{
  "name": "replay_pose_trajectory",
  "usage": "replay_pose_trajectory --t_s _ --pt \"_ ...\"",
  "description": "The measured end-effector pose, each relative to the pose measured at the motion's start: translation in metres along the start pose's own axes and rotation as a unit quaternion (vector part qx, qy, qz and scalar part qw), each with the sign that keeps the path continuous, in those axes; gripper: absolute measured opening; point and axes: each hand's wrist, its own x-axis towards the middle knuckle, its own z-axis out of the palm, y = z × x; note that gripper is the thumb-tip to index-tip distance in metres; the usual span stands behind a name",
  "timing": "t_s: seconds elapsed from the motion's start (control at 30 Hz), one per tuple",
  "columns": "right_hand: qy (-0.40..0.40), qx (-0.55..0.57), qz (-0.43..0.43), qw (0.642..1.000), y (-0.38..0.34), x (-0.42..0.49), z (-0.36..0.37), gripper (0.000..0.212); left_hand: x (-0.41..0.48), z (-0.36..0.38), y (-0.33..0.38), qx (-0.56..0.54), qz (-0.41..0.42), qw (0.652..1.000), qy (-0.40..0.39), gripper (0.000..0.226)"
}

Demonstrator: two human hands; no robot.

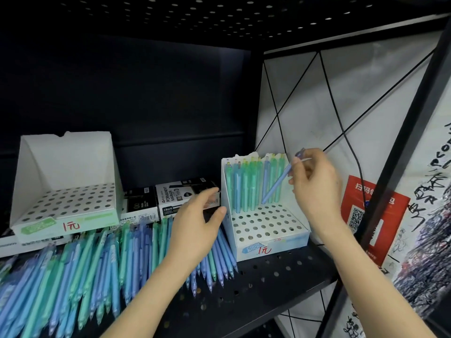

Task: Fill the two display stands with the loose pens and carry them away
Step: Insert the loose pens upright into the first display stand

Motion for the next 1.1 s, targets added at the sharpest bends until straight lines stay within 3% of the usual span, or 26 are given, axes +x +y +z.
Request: replay_pose_trajectory --t_s 0.27,0.73,0.8,0.93,1.0,1.1 --pt "-0.021 -0.078 -0.064 0.995 0.009 0.006 0.016 0.015 0.000 0.006 -0.001 0.093 0.032 0.993 -0.065 0.069" --pt "-0.140 -0.134 -0.059 0.979 0.015 0.011 0.037 0.016 0.003 0.011 -0.008 0.066 0.043 0.994 -0.075 0.073" --pt "-0.117 -0.157 -0.058 0.979 0.014 0.008 0.036 0.020 0.004 0.010 -0.006 0.071 0.040 0.993 -0.080 0.070" --pt "0.005 -0.149 -0.129 0.980 -0.013 -0.024 0.028 0.017 0.002 -0.007 -0.009 0.113 0.023 0.993 -0.038 0.051" --pt "-0.065 -0.101 -0.131 0.984 -0.033 -0.045 0.032 0.016 -0.004 -0.024 -0.015 0.156 -0.006 0.988 0.004 0.044" --pt "-0.263 -0.056 -0.109 0.957 -0.052 -0.075 0.052 0.022 -0.023 -0.058 -0.031 0.231 -0.054 0.971 0.038 0.041"
